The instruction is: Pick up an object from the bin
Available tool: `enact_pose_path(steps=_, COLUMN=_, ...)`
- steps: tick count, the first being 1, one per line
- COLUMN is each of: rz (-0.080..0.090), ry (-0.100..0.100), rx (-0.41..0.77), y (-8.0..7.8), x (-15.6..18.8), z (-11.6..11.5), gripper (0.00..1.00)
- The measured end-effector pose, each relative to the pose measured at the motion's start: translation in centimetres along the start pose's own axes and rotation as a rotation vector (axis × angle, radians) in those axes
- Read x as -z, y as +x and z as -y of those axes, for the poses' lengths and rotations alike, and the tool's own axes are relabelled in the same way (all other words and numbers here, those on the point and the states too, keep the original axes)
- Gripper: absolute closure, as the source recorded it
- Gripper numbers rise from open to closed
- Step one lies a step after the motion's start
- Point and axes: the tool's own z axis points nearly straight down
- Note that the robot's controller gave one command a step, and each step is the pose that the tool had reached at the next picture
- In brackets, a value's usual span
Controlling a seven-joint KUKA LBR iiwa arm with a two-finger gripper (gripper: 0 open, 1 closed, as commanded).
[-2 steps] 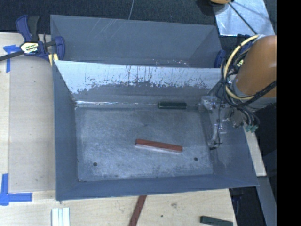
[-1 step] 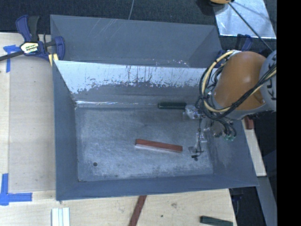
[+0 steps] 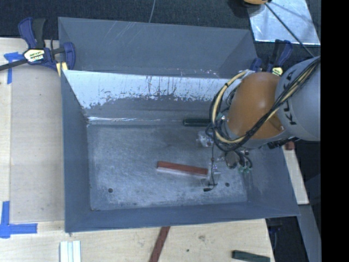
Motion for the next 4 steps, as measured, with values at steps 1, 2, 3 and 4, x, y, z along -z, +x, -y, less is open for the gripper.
enact_pose_path(steps=1, rz=0.002, ry=0.001, rx=-0.019, y=-0.2, x=-3.0, z=1.5, gripper=1.0)
enact_pose_path(steps=2, rz=0.002, ry=0.001, rx=-0.019, y=-0.2, x=-3.0, z=1.5, gripper=1.0)
enact_pose_path(steps=3, rz=0.005, ry=0.001, rx=-0.018, y=0.5, x=8.3, z=2.5, gripper=1.0)
enact_pose_path(steps=4, rz=0.005, ry=0.001, rx=-0.018, y=0.5, x=8.3, z=2.5, gripper=1.0)
